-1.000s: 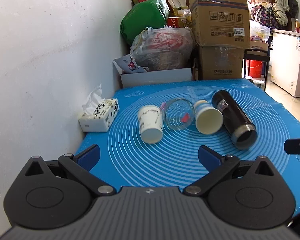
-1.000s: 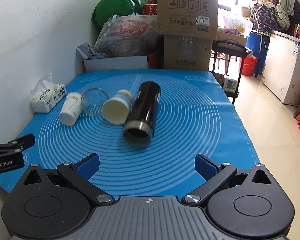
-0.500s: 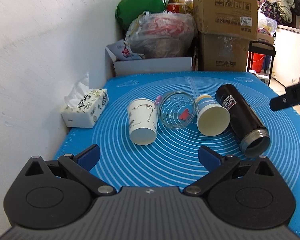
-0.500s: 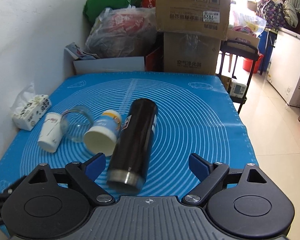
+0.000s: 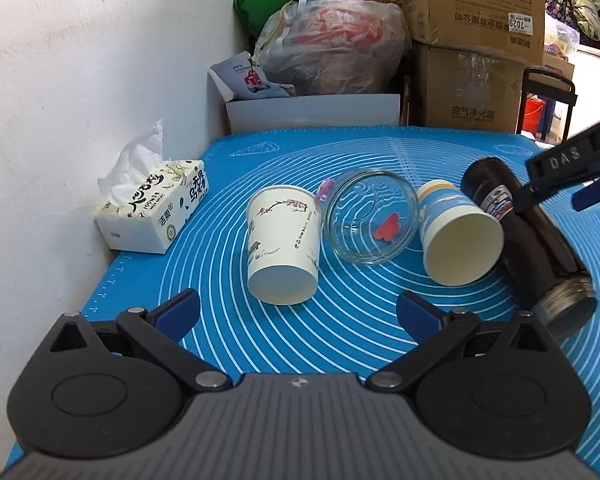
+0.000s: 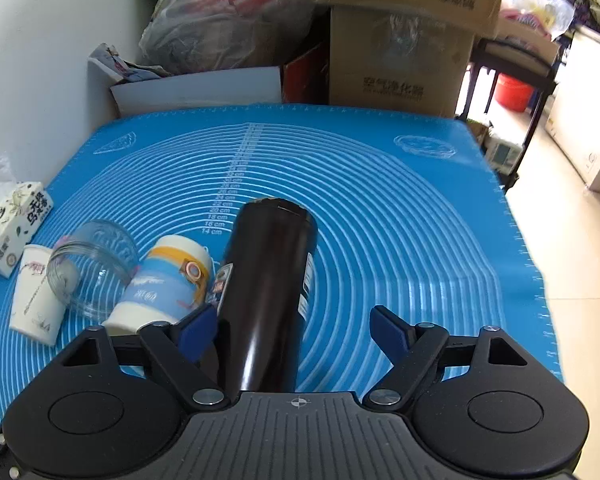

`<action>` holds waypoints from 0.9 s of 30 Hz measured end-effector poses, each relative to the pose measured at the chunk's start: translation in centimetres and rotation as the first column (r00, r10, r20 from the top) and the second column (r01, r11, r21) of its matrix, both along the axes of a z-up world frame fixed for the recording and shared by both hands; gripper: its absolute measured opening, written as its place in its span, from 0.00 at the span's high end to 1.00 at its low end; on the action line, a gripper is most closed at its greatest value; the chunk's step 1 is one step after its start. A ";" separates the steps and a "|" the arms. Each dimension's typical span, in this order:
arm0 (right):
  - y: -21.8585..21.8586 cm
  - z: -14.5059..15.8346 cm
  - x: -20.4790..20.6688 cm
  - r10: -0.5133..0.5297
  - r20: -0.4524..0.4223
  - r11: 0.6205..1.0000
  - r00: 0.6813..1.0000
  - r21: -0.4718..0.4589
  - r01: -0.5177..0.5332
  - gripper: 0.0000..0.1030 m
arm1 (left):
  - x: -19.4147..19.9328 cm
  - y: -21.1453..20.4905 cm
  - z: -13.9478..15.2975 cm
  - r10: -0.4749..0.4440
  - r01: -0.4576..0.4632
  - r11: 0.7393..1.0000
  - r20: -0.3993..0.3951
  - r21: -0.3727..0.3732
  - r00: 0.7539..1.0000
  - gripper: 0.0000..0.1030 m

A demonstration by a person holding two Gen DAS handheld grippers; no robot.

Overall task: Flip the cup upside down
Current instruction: 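Move the right tool to the black thermos and close around its body, then lift the black thermos off the mat with the right tool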

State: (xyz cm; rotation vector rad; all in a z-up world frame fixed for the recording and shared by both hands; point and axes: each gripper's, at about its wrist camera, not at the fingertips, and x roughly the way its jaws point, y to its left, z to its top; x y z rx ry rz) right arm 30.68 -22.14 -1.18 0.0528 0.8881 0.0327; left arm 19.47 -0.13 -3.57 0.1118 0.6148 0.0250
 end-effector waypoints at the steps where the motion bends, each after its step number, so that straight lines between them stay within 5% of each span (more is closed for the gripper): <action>1: 0.0 -0.3 0.7 0.004 -0.019 1.000 1.000 0.016 -0.004 0.18 | 0.1 0.0 -0.1 -0.002 0.002 1.000 0.000 0.002 1.000 0.00; 13: 1.5 -3.4 5.5 0.039 -0.219 0.994 0.975 0.106 -0.016 0.19 | 0.4 0.3 -0.9 -0.004 0.004 1.000 -0.014 0.007 1.000 0.00; 15: 1.8 -3.6 5.3 0.071 -0.224 0.987 0.972 0.157 -0.035 0.34 | 0.3 0.4 -0.8 -0.001 0.002 1.000 -0.011 0.005 1.000 0.00; 27: 1.7 -2.0 2.1 0.045 -0.178 0.992 0.983 0.126 -0.022 0.35 | -0.8 1.0 -0.1 0.002 -0.002 1.000 -0.001 -0.011 1.000 0.00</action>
